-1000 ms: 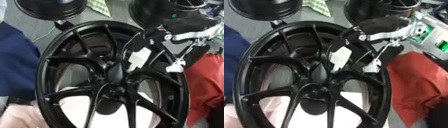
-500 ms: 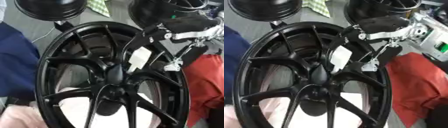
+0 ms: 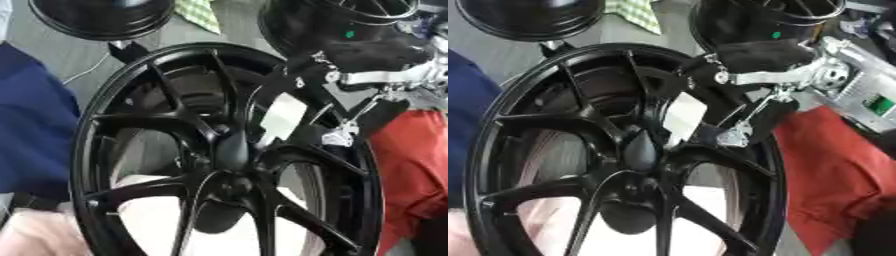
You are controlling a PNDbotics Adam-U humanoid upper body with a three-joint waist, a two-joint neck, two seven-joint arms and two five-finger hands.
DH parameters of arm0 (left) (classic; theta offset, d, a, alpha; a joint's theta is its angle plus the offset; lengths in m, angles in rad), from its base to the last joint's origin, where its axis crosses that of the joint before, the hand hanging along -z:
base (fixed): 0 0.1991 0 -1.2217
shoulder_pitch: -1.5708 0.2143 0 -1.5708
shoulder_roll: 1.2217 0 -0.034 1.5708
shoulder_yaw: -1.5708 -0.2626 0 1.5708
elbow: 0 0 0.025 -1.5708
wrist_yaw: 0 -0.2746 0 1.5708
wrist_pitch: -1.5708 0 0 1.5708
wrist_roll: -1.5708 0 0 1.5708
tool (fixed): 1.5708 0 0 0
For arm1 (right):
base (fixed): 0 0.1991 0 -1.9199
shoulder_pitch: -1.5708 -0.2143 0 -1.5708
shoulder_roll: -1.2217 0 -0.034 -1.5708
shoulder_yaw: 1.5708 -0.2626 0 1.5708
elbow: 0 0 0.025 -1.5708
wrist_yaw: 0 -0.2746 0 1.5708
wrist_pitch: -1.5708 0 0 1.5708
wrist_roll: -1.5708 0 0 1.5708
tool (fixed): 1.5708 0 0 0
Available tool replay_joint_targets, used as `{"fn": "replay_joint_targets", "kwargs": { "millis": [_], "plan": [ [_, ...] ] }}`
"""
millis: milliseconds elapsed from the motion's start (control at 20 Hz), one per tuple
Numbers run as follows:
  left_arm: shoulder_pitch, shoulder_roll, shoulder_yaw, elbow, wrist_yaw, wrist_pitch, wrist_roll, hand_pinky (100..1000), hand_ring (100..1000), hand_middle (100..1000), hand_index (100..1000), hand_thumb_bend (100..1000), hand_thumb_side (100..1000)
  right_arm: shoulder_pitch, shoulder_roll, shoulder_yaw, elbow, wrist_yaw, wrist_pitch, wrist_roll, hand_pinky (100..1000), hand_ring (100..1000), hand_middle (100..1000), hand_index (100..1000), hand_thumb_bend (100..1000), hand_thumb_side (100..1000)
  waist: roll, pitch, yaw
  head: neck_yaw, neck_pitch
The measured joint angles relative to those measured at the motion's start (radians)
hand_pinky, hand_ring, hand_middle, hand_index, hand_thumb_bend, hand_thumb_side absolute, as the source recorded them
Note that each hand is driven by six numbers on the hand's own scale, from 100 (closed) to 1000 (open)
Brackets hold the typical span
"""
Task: Pull the pin out of the wheel hub.
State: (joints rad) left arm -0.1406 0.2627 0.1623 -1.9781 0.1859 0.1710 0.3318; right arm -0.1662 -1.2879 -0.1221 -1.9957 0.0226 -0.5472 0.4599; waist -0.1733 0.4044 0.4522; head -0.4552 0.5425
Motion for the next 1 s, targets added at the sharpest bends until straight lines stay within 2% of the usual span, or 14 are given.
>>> {"fn": "replay_joint_targets", "kwargs": {
  "millis": [1000],
  "plan": [
    [0.0,-0.001,0.0,0.0,0.0,0.0,0.0,654,522,468,695,666,394,0.015,0.021,0.006,0.0,0.039,0.014,0.0,892,900,836,924,175,211,-0.009,0.007,0.003,-0.004,-0.004]
  ]
}}
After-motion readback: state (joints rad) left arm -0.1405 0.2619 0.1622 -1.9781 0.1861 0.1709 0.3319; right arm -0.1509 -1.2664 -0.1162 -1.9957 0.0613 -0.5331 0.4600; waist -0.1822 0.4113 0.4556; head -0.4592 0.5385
